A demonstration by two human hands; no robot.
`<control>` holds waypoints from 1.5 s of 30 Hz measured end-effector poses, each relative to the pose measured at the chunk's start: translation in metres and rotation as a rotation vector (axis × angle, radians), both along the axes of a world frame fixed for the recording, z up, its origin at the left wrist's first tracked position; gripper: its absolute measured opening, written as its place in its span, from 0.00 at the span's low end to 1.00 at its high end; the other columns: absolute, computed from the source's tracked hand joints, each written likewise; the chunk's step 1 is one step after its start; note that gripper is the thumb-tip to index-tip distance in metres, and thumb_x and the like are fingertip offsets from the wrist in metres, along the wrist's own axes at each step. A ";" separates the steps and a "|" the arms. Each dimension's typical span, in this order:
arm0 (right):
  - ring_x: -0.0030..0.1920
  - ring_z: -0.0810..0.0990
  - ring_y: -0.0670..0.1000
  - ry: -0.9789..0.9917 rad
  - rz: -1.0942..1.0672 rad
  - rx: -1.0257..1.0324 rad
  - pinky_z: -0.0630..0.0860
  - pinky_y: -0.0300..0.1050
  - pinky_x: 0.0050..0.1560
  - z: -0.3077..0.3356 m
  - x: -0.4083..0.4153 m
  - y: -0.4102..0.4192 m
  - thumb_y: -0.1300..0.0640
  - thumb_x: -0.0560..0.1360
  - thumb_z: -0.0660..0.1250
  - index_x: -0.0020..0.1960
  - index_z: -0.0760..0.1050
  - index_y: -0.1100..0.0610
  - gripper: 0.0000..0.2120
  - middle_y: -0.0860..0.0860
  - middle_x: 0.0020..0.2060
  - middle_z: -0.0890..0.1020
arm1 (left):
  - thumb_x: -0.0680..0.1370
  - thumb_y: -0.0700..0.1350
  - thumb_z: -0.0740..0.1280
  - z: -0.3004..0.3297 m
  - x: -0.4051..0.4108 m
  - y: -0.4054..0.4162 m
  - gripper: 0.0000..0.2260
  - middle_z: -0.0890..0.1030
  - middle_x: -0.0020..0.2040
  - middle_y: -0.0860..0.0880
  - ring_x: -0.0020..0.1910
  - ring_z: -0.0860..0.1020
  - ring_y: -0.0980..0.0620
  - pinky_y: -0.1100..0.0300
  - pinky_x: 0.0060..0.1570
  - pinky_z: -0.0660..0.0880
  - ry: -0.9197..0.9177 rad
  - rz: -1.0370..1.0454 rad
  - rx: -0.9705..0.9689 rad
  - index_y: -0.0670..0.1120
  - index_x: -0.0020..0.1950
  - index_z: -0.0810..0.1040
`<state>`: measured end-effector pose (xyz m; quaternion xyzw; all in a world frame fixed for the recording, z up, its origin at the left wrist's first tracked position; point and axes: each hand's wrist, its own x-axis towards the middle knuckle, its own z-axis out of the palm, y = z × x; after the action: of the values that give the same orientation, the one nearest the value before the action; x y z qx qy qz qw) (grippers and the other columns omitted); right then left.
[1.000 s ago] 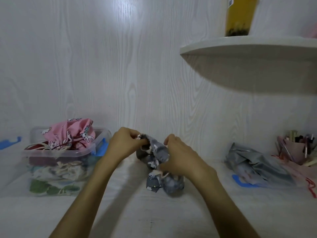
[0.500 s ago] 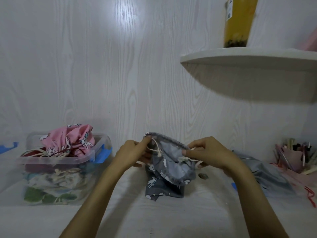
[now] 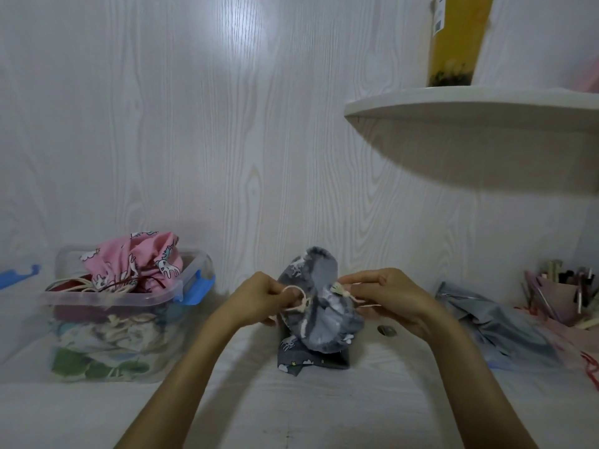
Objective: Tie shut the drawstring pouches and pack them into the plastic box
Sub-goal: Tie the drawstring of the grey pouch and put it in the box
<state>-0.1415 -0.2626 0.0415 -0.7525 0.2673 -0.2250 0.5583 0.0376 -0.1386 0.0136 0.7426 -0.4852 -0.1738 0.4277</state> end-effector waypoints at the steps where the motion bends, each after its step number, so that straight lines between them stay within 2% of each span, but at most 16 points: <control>1: 0.36 0.80 0.46 0.007 -0.035 -0.029 0.76 0.32 0.32 0.000 -0.002 -0.003 0.65 0.76 0.66 0.48 0.82 0.58 0.07 0.52 0.38 0.83 | 0.79 0.45 0.64 0.002 0.004 0.001 0.12 0.80 0.34 0.48 0.30 0.73 0.57 0.68 0.28 0.75 -0.002 0.039 -0.017 0.43 0.40 0.83; 3: 0.36 0.80 0.47 -0.014 -0.087 -0.043 0.77 0.33 0.31 0.000 -0.009 -0.010 0.65 0.76 0.64 0.46 0.81 0.57 0.08 0.52 0.38 0.83 | 0.80 0.43 0.62 0.008 0.011 0.004 0.15 0.75 0.28 0.53 0.27 0.70 0.57 0.67 0.26 0.73 0.088 0.141 -0.098 0.47 0.34 0.80; 9: 0.30 0.81 0.47 -0.086 -0.339 -0.080 0.78 0.32 0.30 -0.006 -0.024 -0.036 0.71 0.74 0.64 0.48 0.80 0.63 0.08 0.60 0.38 0.81 | 0.82 0.43 0.56 0.019 0.023 0.002 0.12 0.64 0.19 0.55 0.15 0.60 0.60 0.71 0.17 0.62 0.789 0.191 -0.476 0.46 0.42 0.75; 11: 0.31 0.80 0.49 -0.170 -0.434 -0.037 0.78 0.31 0.28 -0.010 -0.028 -0.044 0.72 0.75 0.62 0.48 0.78 0.64 0.08 0.61 0.40 0.80 | 0.81 0.41 0.55 0.017 0.026 0.003 0.11 0.64 0.18 0.55 0.14 0.60 0.60 0.70 0.19 0.65 0.833 0.231 -0.542 0.47 0.42 0.72; 14: 0.35 0.79 0.54 -0.272 -0.603 -0.022 0.77 0.31 0.29 -0.022 -0.038 -0.059 0.73 0.75 0.62 0.48 0.78 0.66 0.08 0.63 0.43 0.79 | 0.81 0.38 0.54 0.020 0.030 0.011 0.12 0.67 0.19 0.55 0.17 0.64 0.60 0.66 0.26 0.69 0.730 0.367 -0.568 0.46 0.40 0.72; 16: 0.35 0.81 0.55 -0.279 -0.702 -0.047 0.80 0.36 0.34 -0.033 -0.042 -0.069 0.72 0.75 0.63 0.42 0.78 0.64 0.08 0.63 0.44 0.81 | 0.81 0.36 0.53 0.016 0.039 0.014 0.12 0.74 0.32 0.47 0.30 0.72 0.54 0.62 0.30 0.72 0.537 0.479 -0.523 0.41 0.44 0.75; 20: 0.35 0.82 0.60 -0.103 -0.679 -0.105 0.82 0.45 0.40 -0.042 -0.037 -0.076 0.72 0.73 0.64 0.38 0.79 0.61 0.10 0.61 0.38 0.81 | 0.80 0.37 0.56 0.001 0.044 0.018 0.14 0.75 0.59 0.40 0.52 0.77 0.41 0.51 0.48 0.78 -0.245 0.419 0.241 0.38 0.65 0.71; 24: 0.30 0.78 0.56 0.083 -0.461 -0.090 0.78 0.36 0.25 -0.037 -0.023 -0.069 0.73 0.74 0.64 0.35 0.77 0.64 0.11 0.60 0.34 0.79 | 0.73 0.41 0.71 0.019 0.009 0.022 0.35 0.57 0.74 0.47 0.62 0.72 0.45 0.59 0.52 0.78 -0.406 0.177 0.541 0.47 0.76 0.57; 26: 0.31 0.81 0.56 0.154 -0.441 -0.111 0.80 0.40 0.31 -0.037 -0.020 -0.069 0.72 0.73 0.65 0.34 0.78 0.61 0.12 0.60 0.33 0.80 | 0.70 0.42 0.75 0.028 -0.002 0.022 0.39 0.56 0.73 0.49 0.59 0.73 0.47 0.62 0.49 0.79 -0.395 0.098 0.531 0.49 0.76 0.57; 29: 0.37 0.82 0.61 0.208 -0.431 -0.131 0.81 0.48 0.43 -0.037 -0.019 -0.069 0.72 0.73 0.65 0.34 0.78 0.61 0.12 0.61 0.33 0.81 | 0.69 0.49 0.76 0.028 -0.020 0.023 0.28 0.72 0.64 0.51 0.49 0.75 0.54 0.66 0.41 0.78 -0.378 -0.051 0.702 0.47 0.66 0.72; 31: 0.37 0.82 0.60 0.214 -0.417 -0.140 0.81 0.46 0.41 -0.035 -0.019 -0.066 0.71 0.73 0.65 0.36 0.79 0.62 0.10 0.61 0.33 0.80 | 0.68 0.56 0.76 0.015 -0.027 0.014 0.17 0.81 0.45 0.53 0.41 0.78 0.58 0.68 0.37 0.76 -0.354 -0.133 0.847 0.47 0.48 0.78; 33: 0.35 0.81 0.56 0.275 -0.392 -0.172 0.80 0.41 0.33 -0.033 -0.019 -0.061 0.70 0.74 0.65 0.43 0.81 0.64 0.07 0.61 0.36 0.81 | 0.66 0.62 0.73 -0.001 -0.032 0.003 0.18 0.82 0.34 0.55 0.39 0.80 0.57 0.65 0.41 0.76 -0.370 -0.144 0.892 0.48 0.41 0.77; 35: 0.43 0.80 0.55 0.461 -0.344 -0.282 0.78 0.41 0.37 -0.029 -0.022 -0.057 0.68 0.76 0.62 0.55 0.79 0.64 0.11 0.61 0.48 0.81 | 0.66 0.67 0.70 -0.017 -0.031 -0.007 0.25 0.84 0.44 0.52 0.46 0.82 0.52 0.60 0.48 0.76 -0.519 -0.073 0.853 0.48 0.48 0.79; 38: 0.62 0.73 0.56 0.645 -0.262 -0.540 0.71 0.45 0.59 -0.010 -0.028 -0.048 0.67 0.78 0.55 0.69 0.68 0.61 0.19 0.58 0.66 0.72 | 0.69 0.67 0.68 -0.031 -0.022 -0.018 0.26 0.81 0.56 0.49 0.54 0.79 0.47 0.57 0.51 0.73 -0.767 0.065 0.720 0.49 0.57 0.78; 41: 0.43 0.78 0.50 0.503 -0.025 -0.429 0.75 0.42 0.43 0.008 -0.030 -0.028 0.67 0.76 0.61 0.68 0.67 0.57 0.20 0.55 0.60 0.76 | 0.70 0.66 0.67 -0.034 -0.013 -0.020 0.22 0.81 0.53 0.49 0.52 0.79 0.47 0.57 0.51 0.73 -0.731 0.052 0.692 0.50 0.53 0.80; 45: 0.39 0.81 0.47 0.939 0.206 -0.290 0.78 0.39 0.42 -0.010 -0.007 -0.010 0.61 0.71 0.72 0.68 0.65 0.57 0.29 0.53 0.54 0.79 | 0.67 0.66 0.71 -0.032 -0.012 -0.013 0.26 0.79 0.45 0.52 0.44 0.79 0.51 0.61 0.44 0.77 -0.549 -0.061 0.776 0.47 0.53 0.80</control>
<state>-0.1483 -0.2724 0.0310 -0.8649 0.3800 0.1593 0.2866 0.0257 -0.1516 -0.0181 0.8514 -0.5011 -0.1518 -0.0304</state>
